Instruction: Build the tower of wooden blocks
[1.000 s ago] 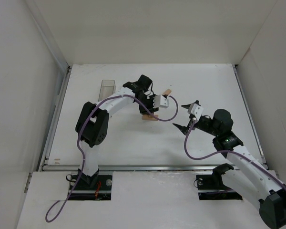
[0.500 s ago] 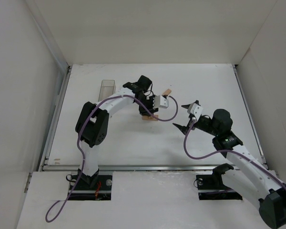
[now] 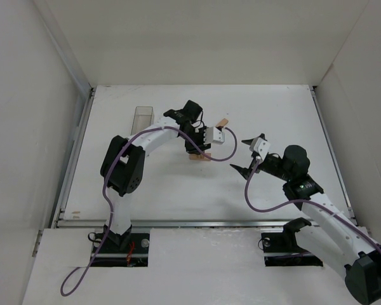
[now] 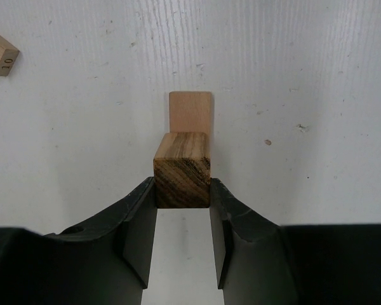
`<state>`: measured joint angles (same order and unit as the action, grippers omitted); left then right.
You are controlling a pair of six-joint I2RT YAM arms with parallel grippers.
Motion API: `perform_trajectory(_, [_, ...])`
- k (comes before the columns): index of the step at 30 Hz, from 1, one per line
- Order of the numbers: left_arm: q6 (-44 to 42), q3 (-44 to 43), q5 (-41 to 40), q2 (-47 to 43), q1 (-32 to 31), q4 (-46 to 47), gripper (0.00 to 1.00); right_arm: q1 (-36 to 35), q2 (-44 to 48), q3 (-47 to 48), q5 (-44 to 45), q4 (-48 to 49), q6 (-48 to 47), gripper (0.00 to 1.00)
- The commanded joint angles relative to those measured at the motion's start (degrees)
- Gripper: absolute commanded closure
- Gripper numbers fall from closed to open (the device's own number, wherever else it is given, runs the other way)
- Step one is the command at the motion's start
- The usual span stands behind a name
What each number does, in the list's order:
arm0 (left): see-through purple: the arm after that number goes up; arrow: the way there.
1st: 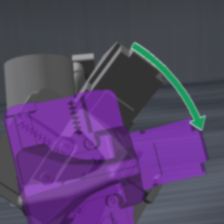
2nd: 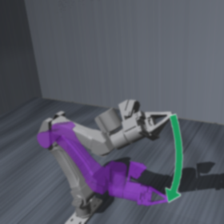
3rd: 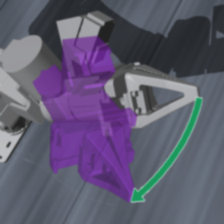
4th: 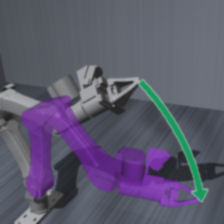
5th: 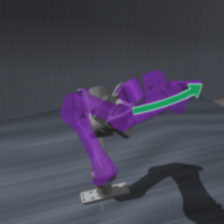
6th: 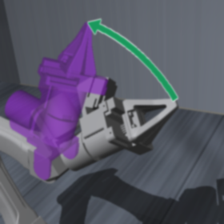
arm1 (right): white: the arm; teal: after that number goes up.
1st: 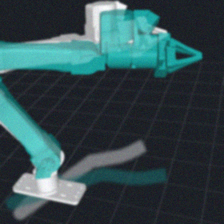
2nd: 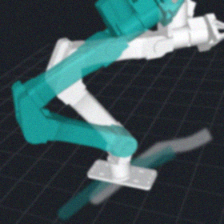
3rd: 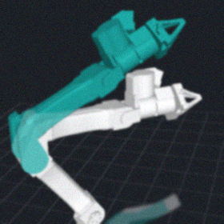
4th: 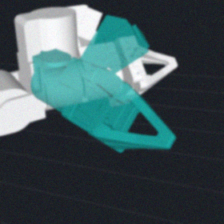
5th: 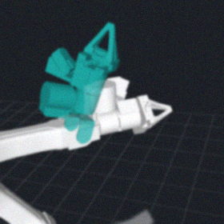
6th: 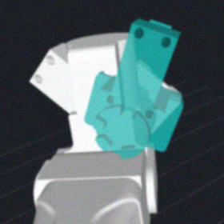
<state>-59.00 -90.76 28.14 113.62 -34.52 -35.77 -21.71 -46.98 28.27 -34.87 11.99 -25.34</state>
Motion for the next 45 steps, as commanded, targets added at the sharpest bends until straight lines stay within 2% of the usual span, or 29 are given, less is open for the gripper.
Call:
perform_trajectory(1, [-0.3, 0.8, -1.2, -1.7, 1.0, -1.8, 1.00, 0.3, 0.1, 0.0, 0.0, 1.2, -0.7, 0.00])
perform_trajectory(33, [-1.8, 0.2, 3.3, -1.7, 1.0, -4.7, 0.94, 0.3, -0.9, 0.6, 0.5, 1.2, -0.7, 0.00])
perform_trajectory(42, [1.9, 0.2, 2.2, -1.7, 1.0, -3.7, 0.73, 0.3, -0.9, 0.6, 1.0, 1.2, -0.7, 0.00])
perform_trajectory(45, [2.4, 0.2, 2.2, -1.1, 1.0, -3.2, 0.62, 0.3, -0.9, 1.1, 2.4, 1.2, -0.1, 0.00])
